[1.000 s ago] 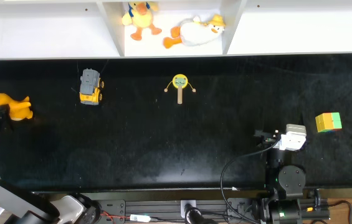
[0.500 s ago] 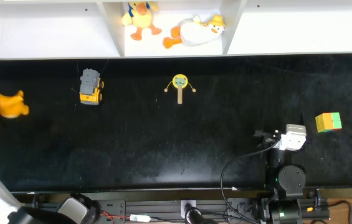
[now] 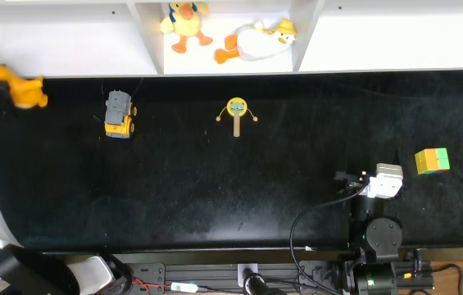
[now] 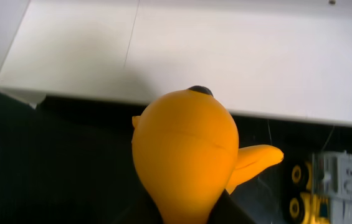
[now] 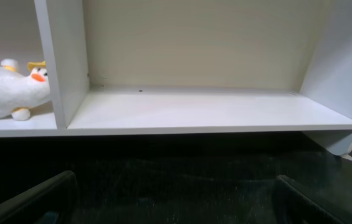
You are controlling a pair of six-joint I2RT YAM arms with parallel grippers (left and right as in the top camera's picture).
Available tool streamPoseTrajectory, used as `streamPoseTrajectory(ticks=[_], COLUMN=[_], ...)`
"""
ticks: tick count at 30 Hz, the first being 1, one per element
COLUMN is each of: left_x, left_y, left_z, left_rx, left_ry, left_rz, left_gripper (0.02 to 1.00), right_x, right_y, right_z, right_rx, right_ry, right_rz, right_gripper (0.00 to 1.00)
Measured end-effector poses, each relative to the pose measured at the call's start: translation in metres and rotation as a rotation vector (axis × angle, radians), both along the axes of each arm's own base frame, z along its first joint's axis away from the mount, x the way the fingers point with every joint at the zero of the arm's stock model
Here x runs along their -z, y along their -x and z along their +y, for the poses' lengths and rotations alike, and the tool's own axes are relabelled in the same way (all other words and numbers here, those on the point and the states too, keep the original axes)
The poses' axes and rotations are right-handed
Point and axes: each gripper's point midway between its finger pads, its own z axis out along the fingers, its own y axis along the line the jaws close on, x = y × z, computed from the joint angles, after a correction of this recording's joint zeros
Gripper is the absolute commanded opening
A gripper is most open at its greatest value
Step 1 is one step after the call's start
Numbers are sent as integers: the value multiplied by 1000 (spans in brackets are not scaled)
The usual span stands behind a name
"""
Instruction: Store Toys
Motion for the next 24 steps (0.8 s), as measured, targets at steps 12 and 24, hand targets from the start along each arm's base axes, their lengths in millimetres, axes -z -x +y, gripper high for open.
streamPoseTrajectory(ticks=[12, 24], left_x=[-11, 9], left_y=[-32, -47], left_z=[-18, 0], left_rx=[-59, -127], left_ry=[-68, -80], left_rz=[-44, -12], left_gripper=[38, 38], right_x=[0, 0], right_y=[0, 0], right_z=[0, 0], right_rx=[0, 0], right_ry=[0, -1], right_rz=[0, 0], right_gripper=[996, 993])
